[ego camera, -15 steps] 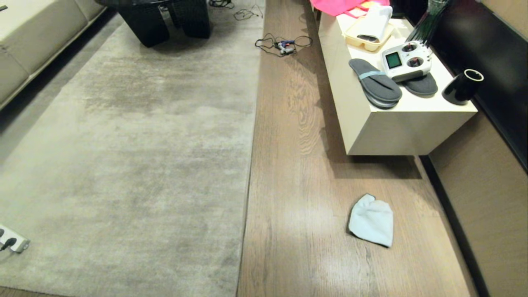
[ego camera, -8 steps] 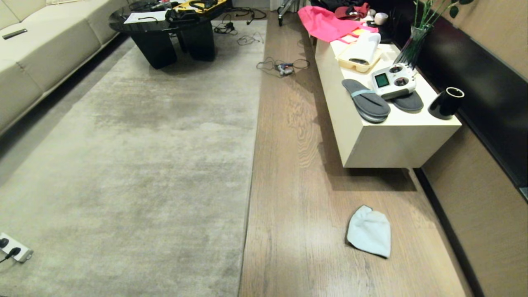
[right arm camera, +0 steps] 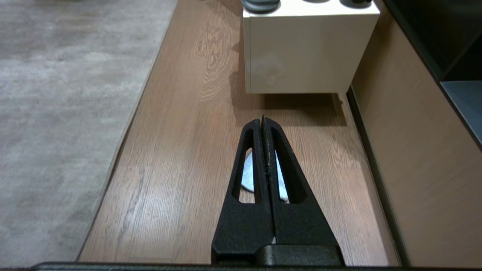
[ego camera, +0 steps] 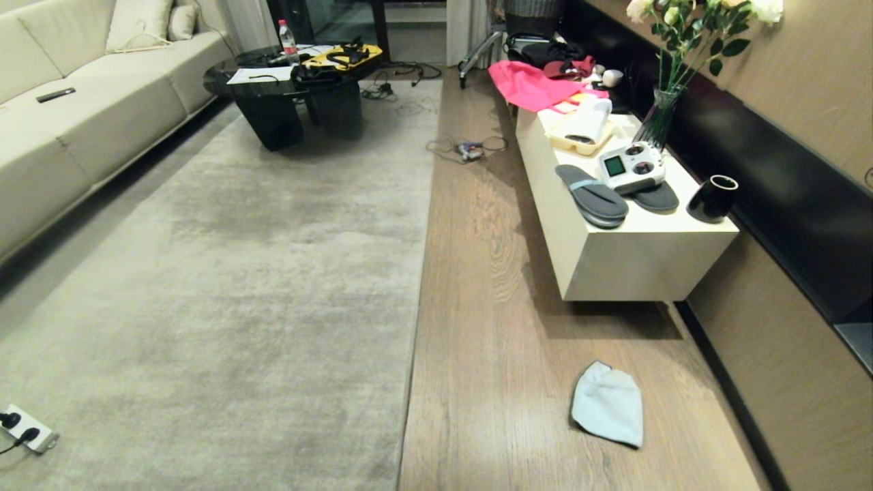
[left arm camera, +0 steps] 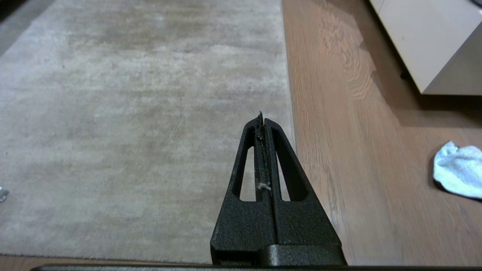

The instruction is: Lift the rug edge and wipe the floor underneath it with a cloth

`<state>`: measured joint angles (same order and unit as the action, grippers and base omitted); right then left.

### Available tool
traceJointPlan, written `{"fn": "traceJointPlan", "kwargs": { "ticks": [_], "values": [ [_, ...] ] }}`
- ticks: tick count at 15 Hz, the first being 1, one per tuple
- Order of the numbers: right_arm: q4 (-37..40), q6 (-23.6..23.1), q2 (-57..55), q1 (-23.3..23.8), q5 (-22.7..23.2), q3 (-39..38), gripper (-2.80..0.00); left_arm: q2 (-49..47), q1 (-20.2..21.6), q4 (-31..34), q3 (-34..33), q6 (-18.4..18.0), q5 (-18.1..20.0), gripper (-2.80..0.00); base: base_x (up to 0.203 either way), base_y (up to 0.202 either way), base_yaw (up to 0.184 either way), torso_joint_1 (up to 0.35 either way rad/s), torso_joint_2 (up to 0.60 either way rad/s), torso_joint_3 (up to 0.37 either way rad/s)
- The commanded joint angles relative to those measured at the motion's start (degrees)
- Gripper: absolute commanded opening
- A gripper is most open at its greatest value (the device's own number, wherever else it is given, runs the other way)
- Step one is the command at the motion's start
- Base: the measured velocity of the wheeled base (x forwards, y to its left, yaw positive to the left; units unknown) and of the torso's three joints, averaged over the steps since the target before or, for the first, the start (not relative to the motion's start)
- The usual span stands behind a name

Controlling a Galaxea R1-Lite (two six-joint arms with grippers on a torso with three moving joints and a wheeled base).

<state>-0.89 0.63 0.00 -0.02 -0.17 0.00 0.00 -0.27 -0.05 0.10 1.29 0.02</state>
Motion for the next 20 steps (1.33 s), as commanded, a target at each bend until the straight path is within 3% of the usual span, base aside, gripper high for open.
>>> {"fn": "traceJointPlan", "kwargs": {
  "ticks": [1,6,20],
  "values": [
    [-0.08,0.16,0.0,0.02,0.0,0.0,-2.8,-0.04,0.0,-0.04,-0.01,0.11,-0.02,-2.8,0.0,0.0,0.0,0.005,0.01,0.205],
    [-0.08,0.16,-0.02,-0.04,0.0,0.0,-2.8,0.0,0.0,-0.04,-0.01,0.03,-0.02,-2.8,0.0,0.0,0.0,0.0,0.0,0.204],
    [-0.08,0.68,-0.09,0.02,0.0,0.0,-2.8,0.0,0.0,-0.04,-0.01,-0.06,-0.02,-2.8,0.0,0.0,0.0,0.0,0.0,0.016]
  ]
}}
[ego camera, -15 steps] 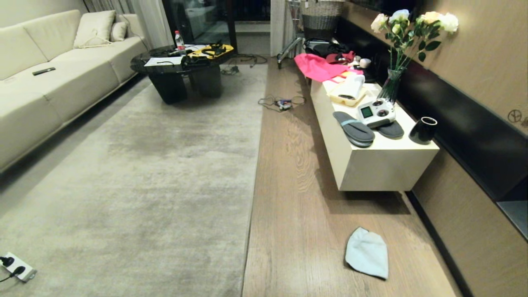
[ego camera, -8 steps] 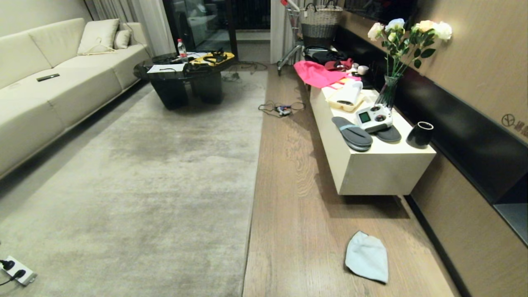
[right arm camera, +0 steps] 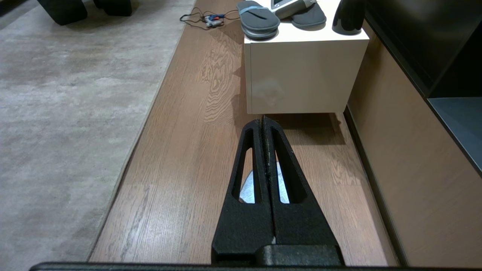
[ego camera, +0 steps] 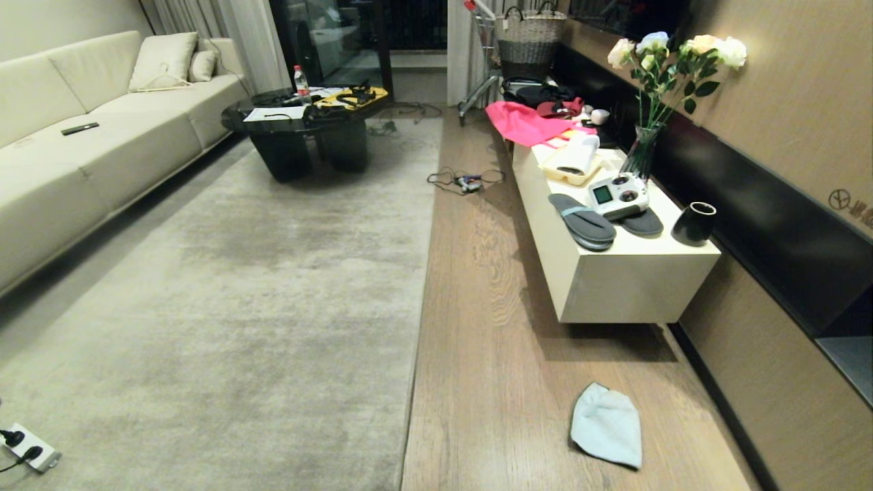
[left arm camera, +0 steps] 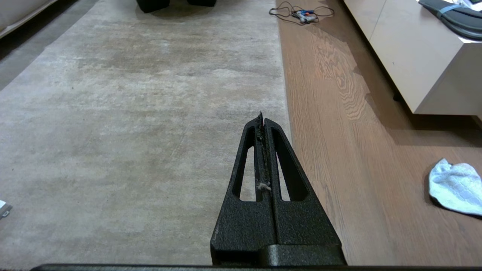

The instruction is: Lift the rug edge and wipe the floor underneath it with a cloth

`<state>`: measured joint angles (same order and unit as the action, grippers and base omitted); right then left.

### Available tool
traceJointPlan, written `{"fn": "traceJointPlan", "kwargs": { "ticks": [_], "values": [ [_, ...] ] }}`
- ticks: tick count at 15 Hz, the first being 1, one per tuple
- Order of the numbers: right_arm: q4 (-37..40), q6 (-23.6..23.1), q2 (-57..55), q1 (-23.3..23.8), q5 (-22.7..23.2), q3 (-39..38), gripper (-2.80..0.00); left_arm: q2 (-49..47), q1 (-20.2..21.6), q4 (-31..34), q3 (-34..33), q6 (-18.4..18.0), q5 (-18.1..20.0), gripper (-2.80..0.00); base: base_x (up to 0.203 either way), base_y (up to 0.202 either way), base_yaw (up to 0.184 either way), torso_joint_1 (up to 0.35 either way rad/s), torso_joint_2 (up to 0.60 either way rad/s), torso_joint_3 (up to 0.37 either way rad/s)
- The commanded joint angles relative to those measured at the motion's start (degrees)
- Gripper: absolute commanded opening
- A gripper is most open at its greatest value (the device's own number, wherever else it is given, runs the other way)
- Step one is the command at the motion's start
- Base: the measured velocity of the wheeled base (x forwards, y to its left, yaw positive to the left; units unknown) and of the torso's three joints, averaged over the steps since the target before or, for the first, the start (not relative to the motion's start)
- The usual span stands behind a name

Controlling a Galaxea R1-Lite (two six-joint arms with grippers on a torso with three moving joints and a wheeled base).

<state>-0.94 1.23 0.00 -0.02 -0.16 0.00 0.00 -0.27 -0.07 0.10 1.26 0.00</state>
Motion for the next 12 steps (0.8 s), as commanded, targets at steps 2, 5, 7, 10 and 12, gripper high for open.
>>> {"fn": "traceJointPlan", "kwargs": {
  "ticks": [2,5,7,10,12],
  "values": [
    [-0.12,0.1,-0.01,0.01,-0.02,0.0,-2.8,0.0,0.0,-0.01,-0.01,0.06,0.0,-2.8,0.0,0.0,0.0,0.0,0.0,0.0],
    [-0.03,0.34,-0.09,-0.06,-0.02,0.0,-2.8,0.0,0.0,-0.01,-0.01,0.06,0.0,-2.8,0.0,0.0,0.0,0.0,0.0,0.0],
    [-0.12,0.44,-0.09,-0.06,-0.02,0.0,-2.8,0.0,0.0,-0.01,-0.01,0.06,0.0,-2.8,0.0,0.0,0.0,0.0,0.0,0.0],
    [-0.03,0.35,0.0,-0.06,-0.02,0.0,-2.8,0.0,0.0,-0.01,-0.01,0.05,0.0,-2.8,0.0,0.0,0.0,0.0,0.0,0.0],
    [-0.03,0.35,0.0,0.02,-0.02,0.0,-2.8,0.0,0.0,-0.01,-0.01,0.06,0.0,-2.8,0.0,0.0,0.0,0.0,0.0,0.0]
  ]
}}
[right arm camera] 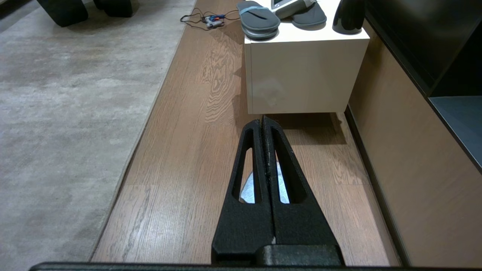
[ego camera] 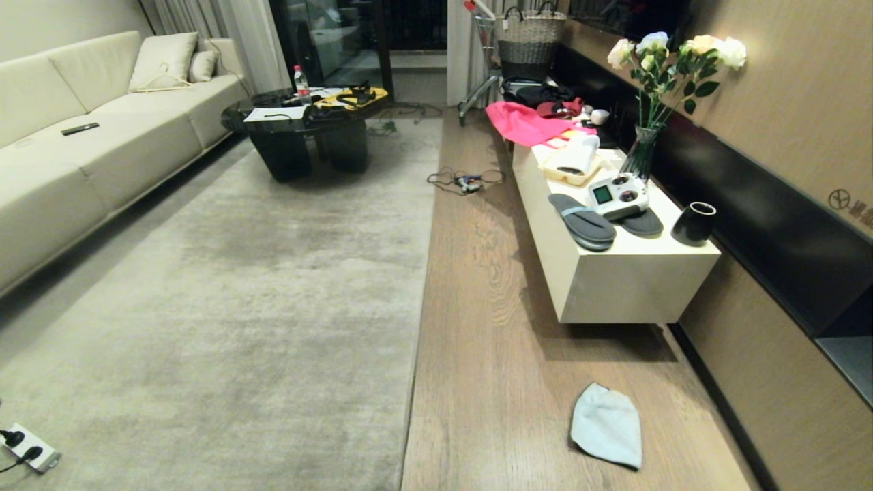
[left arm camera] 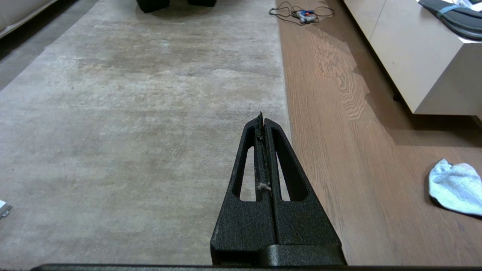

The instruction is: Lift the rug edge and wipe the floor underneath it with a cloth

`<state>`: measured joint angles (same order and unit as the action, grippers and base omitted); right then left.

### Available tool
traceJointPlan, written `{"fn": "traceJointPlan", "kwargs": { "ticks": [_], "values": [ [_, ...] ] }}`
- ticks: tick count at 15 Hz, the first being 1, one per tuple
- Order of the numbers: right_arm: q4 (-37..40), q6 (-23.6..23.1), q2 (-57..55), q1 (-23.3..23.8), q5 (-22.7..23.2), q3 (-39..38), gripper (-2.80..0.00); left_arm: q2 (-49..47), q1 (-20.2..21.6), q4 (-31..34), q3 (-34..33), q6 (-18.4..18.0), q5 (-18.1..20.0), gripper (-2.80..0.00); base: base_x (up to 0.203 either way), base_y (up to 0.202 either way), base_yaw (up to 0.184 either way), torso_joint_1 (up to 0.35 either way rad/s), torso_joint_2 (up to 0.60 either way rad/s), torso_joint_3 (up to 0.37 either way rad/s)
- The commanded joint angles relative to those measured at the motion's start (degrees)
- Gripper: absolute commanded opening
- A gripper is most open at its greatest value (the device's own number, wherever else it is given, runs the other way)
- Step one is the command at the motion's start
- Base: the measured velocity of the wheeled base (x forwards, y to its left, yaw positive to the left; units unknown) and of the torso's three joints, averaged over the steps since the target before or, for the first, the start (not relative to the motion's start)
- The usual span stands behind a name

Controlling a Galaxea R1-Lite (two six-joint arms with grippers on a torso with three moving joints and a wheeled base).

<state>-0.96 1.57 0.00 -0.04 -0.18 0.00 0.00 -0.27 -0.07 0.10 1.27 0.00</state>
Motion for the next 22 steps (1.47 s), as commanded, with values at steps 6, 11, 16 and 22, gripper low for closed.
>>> {"fn": "traceJointPlan", "kwargs": {
  "ticks": [6,11,16,22],
  "values": [
    [0.0,0.27,-0.07,-0.05,0.01,0.0,-2.8,0.0,0.0,-0.01,-0.01,0.05,0.0,-2.8,0.0,0.0,0.0,0.0,0.0,0.0],
    [-0.18,3.0,-0.08,0.02,-1.99,0.0,-2.8,0.0,0.0,-0.01,-0.01,0.05,0.0,-2.8,0.0,0.0,0.0,-0.009,-0.09,-0.109],
    [-0.09,2.99,-0.09,-0.05,-2.19,0.0,-2.8,0.0,0.0,-0.01,-0.01,-0.03,0.0,-2.8,0.0,0.0,0.0,-0.006,-0.32,-0.329],
    [-0.09,2.91,0.0,-0.05,-2.19,0.0,-2.8,0.0,0.0,-0.01,-0.01,0.05,0.0,-2.8,0.0,0.0,0.0,0.0,-0.05,-0.053]
  ]
}}
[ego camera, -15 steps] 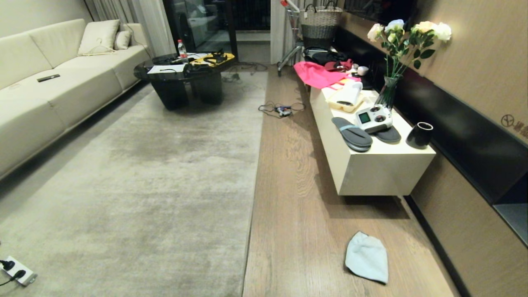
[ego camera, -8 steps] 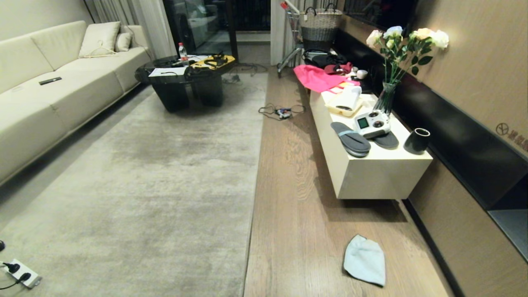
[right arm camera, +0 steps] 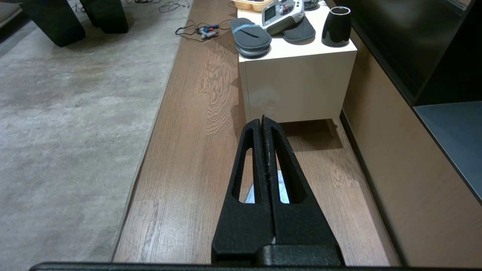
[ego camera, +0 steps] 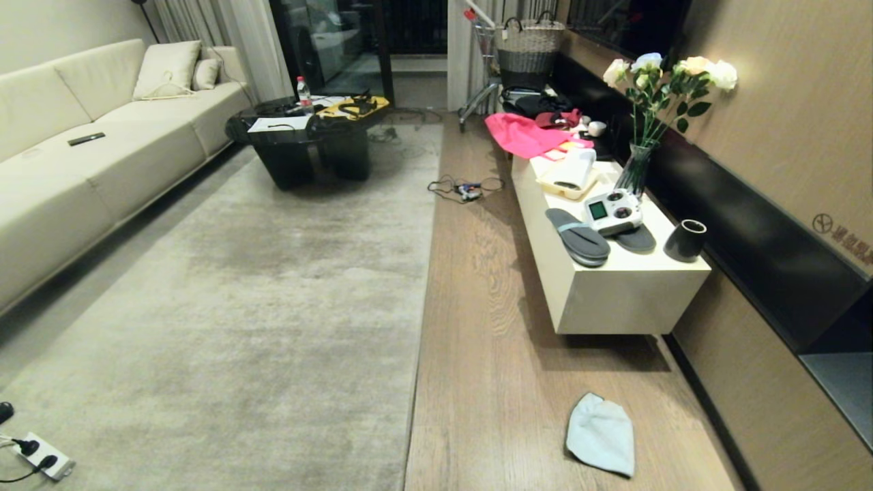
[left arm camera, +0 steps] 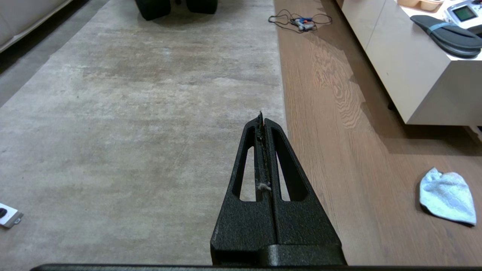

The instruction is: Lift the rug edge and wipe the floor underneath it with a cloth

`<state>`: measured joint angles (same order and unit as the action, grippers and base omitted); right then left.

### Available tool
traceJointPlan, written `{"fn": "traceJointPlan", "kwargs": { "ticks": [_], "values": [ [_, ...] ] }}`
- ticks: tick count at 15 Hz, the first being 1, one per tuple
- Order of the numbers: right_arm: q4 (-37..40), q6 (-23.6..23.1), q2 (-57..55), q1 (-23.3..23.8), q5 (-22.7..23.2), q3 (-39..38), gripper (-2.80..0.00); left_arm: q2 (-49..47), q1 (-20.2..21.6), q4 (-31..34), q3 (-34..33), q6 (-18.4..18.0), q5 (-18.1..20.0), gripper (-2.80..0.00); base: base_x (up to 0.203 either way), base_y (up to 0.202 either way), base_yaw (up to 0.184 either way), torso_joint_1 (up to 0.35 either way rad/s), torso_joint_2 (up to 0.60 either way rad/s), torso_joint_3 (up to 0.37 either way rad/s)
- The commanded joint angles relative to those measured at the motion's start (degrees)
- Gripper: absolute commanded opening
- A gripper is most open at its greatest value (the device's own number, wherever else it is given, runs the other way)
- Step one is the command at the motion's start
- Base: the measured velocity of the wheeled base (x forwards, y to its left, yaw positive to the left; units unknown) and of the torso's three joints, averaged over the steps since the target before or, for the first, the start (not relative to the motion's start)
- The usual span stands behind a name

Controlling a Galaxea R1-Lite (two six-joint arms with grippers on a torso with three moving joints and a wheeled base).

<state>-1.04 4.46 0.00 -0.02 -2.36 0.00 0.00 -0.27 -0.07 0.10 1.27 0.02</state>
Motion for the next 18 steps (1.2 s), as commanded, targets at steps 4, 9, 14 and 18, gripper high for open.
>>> {"fn": "traceJointPlan", "kwargs": {
  "ticks": [4,9,14,18],
  "values": [
    [-0.02,-0.16,0.0,-0.01,-0.01,0.0,-2.8,0.0,0.0,-0.01,-0.01,0.05,-0.02,-2.8,0.0,0.0,0.0,0.0,0.0,0.0],
    [-0.02,-0.24,0.0,0.02,-0.01,0.0,-2.8,0.0,0.0,-0.01,-0.01,-0.02,-0.02,-2.8,0.0,0.0,0.0,0.025,-0.22,-0.197],
    [0.05,-0.33,0.0,0.01,-0.01,0.0,-2.8,0.0,0.0,-0.01,-0.01,-0.01,-0.02,-2.8,0.0,0.0,0.0,0.102,-0.45,-0.364],
    [0.0,-0.28,0.0,-0.06,-0.01,0.0,-2.8,0.0,0.0,-0.01,-0.01,0.05,-0.02,-2.8,0.0,0.0,0.0,0.131,-0.5,-0.36]
  ]
}}
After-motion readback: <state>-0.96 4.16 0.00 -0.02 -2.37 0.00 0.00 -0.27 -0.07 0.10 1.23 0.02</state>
